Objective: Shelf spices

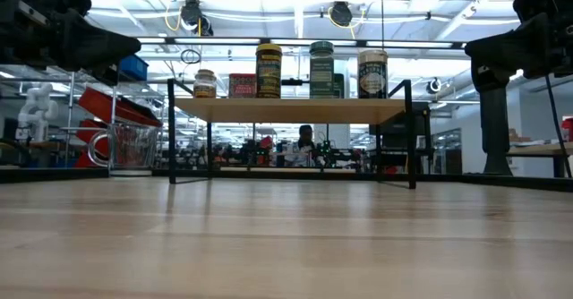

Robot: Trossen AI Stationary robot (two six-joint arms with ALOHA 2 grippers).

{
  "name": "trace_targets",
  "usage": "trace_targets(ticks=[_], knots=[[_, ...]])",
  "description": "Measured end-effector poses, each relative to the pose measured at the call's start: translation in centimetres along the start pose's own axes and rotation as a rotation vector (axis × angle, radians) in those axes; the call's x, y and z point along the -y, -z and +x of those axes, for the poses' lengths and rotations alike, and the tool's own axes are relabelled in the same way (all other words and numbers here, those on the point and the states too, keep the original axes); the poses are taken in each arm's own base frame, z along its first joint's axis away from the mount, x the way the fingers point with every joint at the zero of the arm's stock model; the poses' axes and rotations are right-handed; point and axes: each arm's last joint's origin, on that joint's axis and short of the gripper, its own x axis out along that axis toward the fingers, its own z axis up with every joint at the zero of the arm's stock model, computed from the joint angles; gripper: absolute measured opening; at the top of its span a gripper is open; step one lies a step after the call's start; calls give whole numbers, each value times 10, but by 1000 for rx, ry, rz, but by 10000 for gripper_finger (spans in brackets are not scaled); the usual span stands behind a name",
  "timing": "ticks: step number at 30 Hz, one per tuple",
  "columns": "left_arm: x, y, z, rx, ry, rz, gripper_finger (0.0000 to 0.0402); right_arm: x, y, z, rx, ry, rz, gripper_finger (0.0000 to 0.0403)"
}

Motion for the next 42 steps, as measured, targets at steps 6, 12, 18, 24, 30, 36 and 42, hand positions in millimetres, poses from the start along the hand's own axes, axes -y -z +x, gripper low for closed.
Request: trace_targets(ticks=[6, 12, 18, 24, 30, 36, 42], knots=[[0, 0, 0, 0, 0, 0, 13, 0, 0, 0, 0, 0, 0, 0], [0, 0, 0, 0, 0, 0, 13, 0, 0, 0, 0, 0, 0, 0], [0, 0, 0, 0, 0, 0, 13, 0, 0, 0, 0, 0, 0, 0], [0, 0, 0, 0, 1, 0, 13, 0, 0, 0, 0, 0, 0, 0], [0, 0, 0, 5, -10, -1, 13, 0, 0, 0, 0, 0, 0, 0], [0, -1, 0, 10, -15, -1, 13, 0, 0, 0, 0, 0, 0, 0], [0, -1, 0, 12, -15, -1, 13, 0, 0, 0, 0, 0, 0, 0]])
